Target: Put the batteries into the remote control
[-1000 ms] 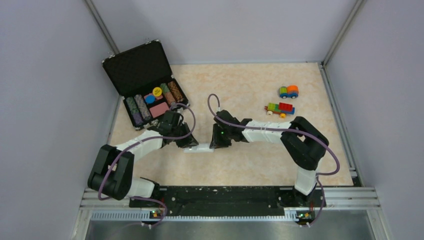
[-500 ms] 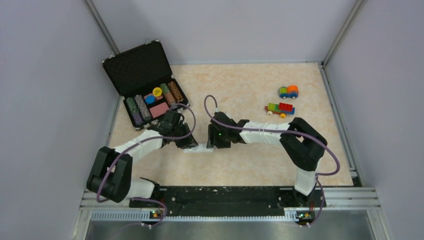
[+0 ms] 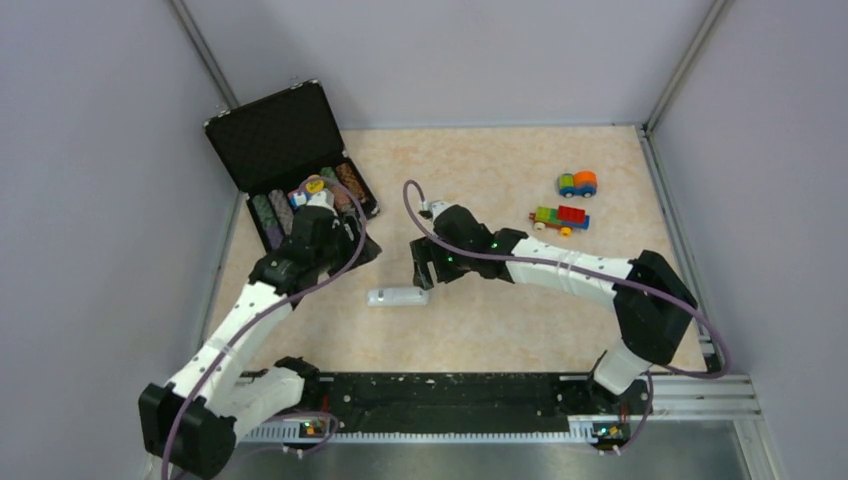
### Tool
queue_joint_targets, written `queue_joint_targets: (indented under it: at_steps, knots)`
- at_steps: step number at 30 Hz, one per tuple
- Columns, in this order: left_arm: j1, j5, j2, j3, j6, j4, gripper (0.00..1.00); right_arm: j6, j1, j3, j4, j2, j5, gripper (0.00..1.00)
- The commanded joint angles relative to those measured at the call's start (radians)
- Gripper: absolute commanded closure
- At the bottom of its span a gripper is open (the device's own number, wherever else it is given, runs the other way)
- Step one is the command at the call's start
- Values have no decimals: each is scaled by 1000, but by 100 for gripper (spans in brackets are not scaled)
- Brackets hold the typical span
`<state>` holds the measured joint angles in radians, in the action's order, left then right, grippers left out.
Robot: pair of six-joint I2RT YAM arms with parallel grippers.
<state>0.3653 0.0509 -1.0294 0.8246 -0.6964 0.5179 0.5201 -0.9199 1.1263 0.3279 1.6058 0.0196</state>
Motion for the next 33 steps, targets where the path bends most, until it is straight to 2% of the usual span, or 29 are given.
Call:
queue_joint_targets:
  at_steps: [1, 3, 4, 8, 12, 22, 25, 29, 33]
  knots:
    - [-5, -204, 178, -5, 20, 95, 21, -363, -6, 71, -29, 73, 153, 27]
    - [-9, -290, 281, -35, 21, 95, 4, -460, -13, 101, -32, 122, 168, 27]
    - [-12, -325, 333, -45, 23, 97, 1, -497, -16, 121, -25, 147, 176, 27]
    - [-22, -430, 467, -49, 23, 149, 1, -639, -27, 229, 65, 259, 185, 28]
    - [-25, -504, 499, -2, -32, 248, 2, -725, -41, 314, 134, 351, 181, 28]
    - [-26, -573, 545, 52, -93, 230, 7, -789, -113, 330, 175, 455, 124, 29]
    - [-25, -564, 537, 65, -83, 218, 7, -782, -115, 325, 174, 471, 107, 37]
    - [-26, -536, 529, 73, -65, 206, 7, -767, -115, 310, 177, 466, 77, 56]
    - [-25, -485, 530, 65, -42, 165, 7, -742, -115, 295, 176, 437, 69, 66]
